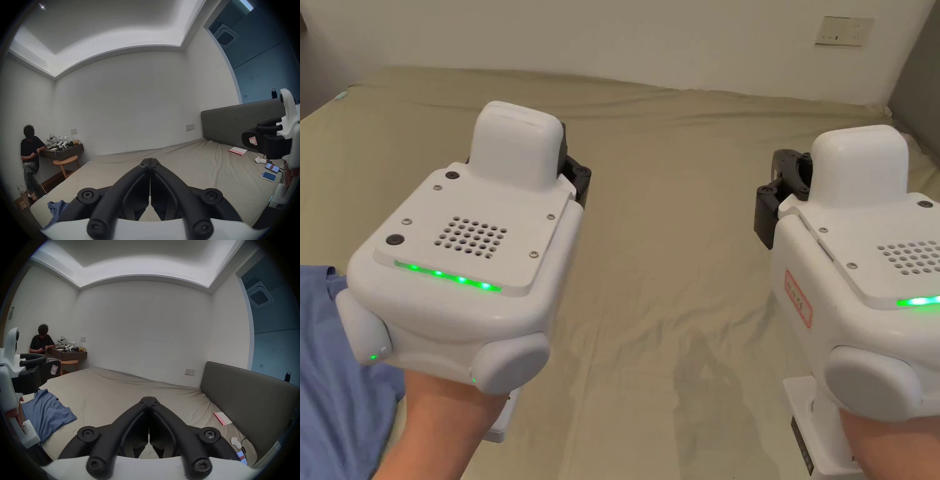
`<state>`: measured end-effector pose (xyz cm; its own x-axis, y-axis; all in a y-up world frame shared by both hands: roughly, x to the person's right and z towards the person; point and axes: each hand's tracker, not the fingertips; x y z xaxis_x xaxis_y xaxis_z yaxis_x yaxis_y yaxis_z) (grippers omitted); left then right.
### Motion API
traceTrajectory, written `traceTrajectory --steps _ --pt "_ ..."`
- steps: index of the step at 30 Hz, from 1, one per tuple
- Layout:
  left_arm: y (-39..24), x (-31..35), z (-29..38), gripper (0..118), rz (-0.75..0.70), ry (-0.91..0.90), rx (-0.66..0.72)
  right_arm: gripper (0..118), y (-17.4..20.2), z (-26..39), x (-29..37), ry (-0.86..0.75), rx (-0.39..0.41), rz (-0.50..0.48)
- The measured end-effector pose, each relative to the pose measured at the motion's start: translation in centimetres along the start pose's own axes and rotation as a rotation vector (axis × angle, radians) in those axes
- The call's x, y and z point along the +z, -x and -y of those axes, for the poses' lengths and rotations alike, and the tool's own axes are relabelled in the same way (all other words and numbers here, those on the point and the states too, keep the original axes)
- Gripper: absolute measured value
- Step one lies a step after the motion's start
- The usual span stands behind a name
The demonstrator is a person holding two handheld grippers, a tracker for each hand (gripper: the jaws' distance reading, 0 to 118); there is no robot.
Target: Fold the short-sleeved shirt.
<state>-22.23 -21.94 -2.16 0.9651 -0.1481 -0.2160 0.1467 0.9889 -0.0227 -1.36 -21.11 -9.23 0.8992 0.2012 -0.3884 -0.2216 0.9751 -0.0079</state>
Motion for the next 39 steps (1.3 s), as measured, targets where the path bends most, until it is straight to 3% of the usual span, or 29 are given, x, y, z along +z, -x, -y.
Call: traceTrajectory --steps 6,11,16,26,32,39 --pt "3.1 1.8 -0.2 0 -0.123 0.006 -0.028 1 1.8 -0.6 -0.5 -0.03 0.029 -0.055" --pt "6.8 3.9 0.2 0 -0.27 0.018 -0.081 1 4.4 -1.1 -1.4 -0.031 -0.032 -0.206" --pt "11.2 6.8 0.4 0 -0.411 0.036 -0.068 2 9.4 -2.0 -2.1 -0.068 0.031 -0.297" --pt "17.5 13.1 1.4 0 -0.659 0.078 -0.103 2 19.1 -3.5 -2.2 -0.102 0.054 -0.54" --pt "19.7 15.0 2.5 0 -0.686 0.114 -0.065 2 22.8 -4.1 -2.0 -0.106 0.059 -0.608" --pt "20.5 13.9 5.0 0 -0.67 0.169 -0.04 2 24.1 -3.1 -1.8 -0.097 0.105 -0.63"
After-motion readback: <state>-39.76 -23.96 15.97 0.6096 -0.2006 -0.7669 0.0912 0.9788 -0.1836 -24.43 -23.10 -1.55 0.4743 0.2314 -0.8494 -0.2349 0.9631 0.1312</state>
